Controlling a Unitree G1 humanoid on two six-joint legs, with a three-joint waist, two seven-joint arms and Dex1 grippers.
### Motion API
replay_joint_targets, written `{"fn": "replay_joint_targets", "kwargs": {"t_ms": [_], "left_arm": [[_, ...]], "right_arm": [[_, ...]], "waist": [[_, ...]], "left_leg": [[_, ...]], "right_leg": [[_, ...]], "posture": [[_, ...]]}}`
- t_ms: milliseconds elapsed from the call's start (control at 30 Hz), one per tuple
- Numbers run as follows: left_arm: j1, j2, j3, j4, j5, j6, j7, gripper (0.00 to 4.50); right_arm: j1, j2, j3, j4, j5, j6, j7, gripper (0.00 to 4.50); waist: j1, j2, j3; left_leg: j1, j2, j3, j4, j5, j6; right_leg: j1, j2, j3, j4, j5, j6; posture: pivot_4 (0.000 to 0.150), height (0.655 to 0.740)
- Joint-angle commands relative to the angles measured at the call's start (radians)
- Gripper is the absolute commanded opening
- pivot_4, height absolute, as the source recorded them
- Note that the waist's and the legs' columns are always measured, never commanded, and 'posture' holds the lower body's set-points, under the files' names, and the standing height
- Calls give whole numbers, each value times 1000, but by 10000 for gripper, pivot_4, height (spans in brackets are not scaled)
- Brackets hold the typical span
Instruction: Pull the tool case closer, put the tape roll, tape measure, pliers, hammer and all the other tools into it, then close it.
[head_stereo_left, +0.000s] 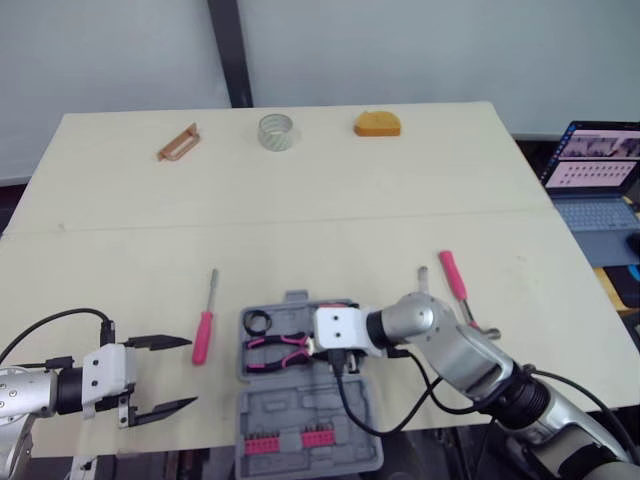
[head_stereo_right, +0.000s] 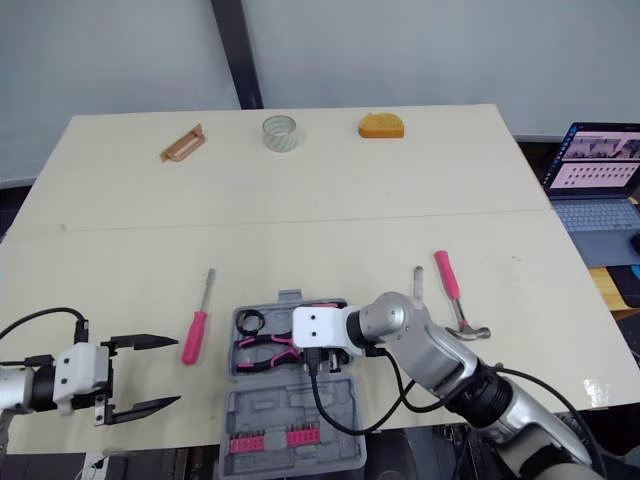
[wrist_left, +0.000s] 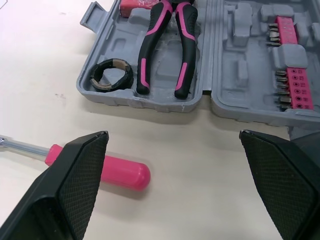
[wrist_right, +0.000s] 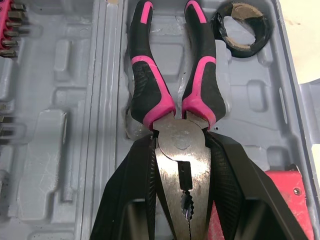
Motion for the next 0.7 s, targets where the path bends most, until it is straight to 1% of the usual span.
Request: {"fn": "replay_joint_targets", "kwargs": {"t_ms": [33, 300, 700], "left_arm": [[-1, 13, -2, -11, 0, 13, 13, 45000], [-15, 18, -10, -25, 10, 41, 36, 45000], [-27, 19, -15, -48, 15, 70, 64, 45000]], "right_arm": [[-7, 10, 5, -23, -4, -2, -3, 9912], [-7, 5, 20, -32, -11, 16, 11, 9912], [-13, 35, 30, -2, -29, 22, -2, 9912]], "waist": [[0, 0, 0], [0, 0, 0], [-1, 0, 0]], "left_leg": [[0, 0, 0, 0, 0, 0], [0, 0, 0, 0, 0, 0], [1, 0, 0, 0, 0, 0]], "right_leg": [[0, 0, 0, 0, 0, 0], [0, 0, 0, 0, 0, 0], [0, 0, 0, 0, 0, 0]], "posture": [[1500, 7400], [1500, 7400], [1500, 7400]]}}
